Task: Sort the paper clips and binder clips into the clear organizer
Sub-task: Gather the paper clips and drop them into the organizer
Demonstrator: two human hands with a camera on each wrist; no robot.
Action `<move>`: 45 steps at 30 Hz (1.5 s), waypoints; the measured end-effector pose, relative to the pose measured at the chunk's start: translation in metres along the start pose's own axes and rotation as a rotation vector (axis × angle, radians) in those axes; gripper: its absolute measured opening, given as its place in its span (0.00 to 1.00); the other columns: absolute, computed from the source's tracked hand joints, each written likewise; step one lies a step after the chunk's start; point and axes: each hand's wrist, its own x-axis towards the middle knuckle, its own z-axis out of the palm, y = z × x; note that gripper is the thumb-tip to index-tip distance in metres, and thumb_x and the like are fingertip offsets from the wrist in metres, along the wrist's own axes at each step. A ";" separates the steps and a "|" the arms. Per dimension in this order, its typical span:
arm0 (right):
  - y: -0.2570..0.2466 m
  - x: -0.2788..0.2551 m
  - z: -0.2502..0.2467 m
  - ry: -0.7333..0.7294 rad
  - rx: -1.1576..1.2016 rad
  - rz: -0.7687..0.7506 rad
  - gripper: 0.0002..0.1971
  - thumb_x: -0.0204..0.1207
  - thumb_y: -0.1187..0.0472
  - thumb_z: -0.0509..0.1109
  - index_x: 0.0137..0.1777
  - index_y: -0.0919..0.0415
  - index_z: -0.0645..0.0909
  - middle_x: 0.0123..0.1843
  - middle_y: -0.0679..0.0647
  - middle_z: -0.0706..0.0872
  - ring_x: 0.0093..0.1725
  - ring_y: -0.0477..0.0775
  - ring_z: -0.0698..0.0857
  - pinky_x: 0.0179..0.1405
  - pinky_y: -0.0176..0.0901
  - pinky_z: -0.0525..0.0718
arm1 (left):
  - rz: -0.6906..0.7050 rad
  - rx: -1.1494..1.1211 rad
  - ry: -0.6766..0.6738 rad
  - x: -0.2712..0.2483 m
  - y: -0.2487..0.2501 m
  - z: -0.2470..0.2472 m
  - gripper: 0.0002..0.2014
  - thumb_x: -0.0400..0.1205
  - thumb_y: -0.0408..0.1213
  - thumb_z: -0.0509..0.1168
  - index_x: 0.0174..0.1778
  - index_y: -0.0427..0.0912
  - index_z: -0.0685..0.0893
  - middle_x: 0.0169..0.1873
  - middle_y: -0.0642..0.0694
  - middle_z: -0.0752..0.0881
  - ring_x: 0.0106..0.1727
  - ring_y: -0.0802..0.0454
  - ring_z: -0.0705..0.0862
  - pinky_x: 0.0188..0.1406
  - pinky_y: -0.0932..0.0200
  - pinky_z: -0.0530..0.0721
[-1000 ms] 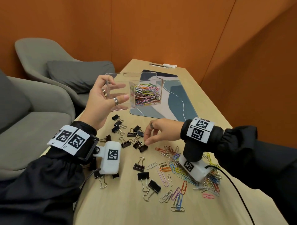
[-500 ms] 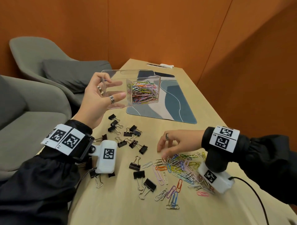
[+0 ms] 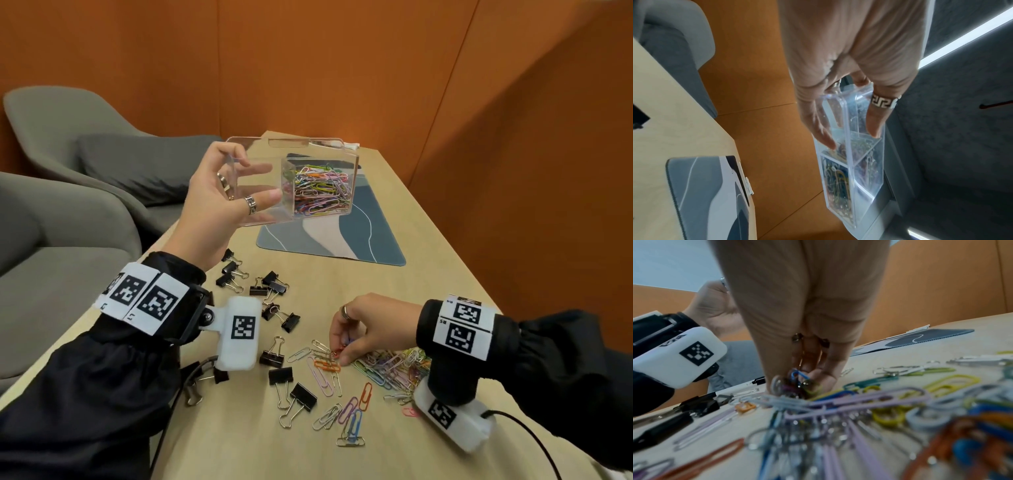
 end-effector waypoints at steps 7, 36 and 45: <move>0.006 0.005 -0.001 0.049 -0.009 0.020 0.09 0.74 0.59 0.74 0.52 0.61 0.86 0.40 0.47 0.85 0.29 0.32 0.79 0.35 0.19 0.75 | 0.000 -0.034 0.007 -0.003 -0.006 0.002 0.21 0.66 0.28 0.74 0.45 0.51 0.71 0.59 0.39 0.83 0.51 0.43 0.89 0.36 0.50 0.89; -0.026 -0.002 -0.153 0.652 0.546 -0.150 0.08 0.71 0.73 0.73 0.50 0.73 0.84 0.40 0.58 0.86 0.35 0.50 0.86 0.42 0.38 0.89 | -0.156 0.009 -0.105 -0.012 -0.026 0.001 0.25 0.63 0.24 0.77 0.42 0.49 0.70 0.59 0.39 0.84 0.55 0.35 0.87 0.36 0.50 0.90; -0.025 0.010 -0.145 0.409 0.219 -0.093 0.07 0.69 0.65 0.78 0.46 0.62 0.85 0.39 0.56 0.91 0.38 0.52 0.90 0.45 0.41 0.89 | -0.162 -0.038 -0.106 -0.011 -0.027 0.000 0.23 0.64 0.24 0.75 0.42 0.48 0.70 0.61 0.37 0.83 0.53 0.38 0.88 0.35 0.50 0.90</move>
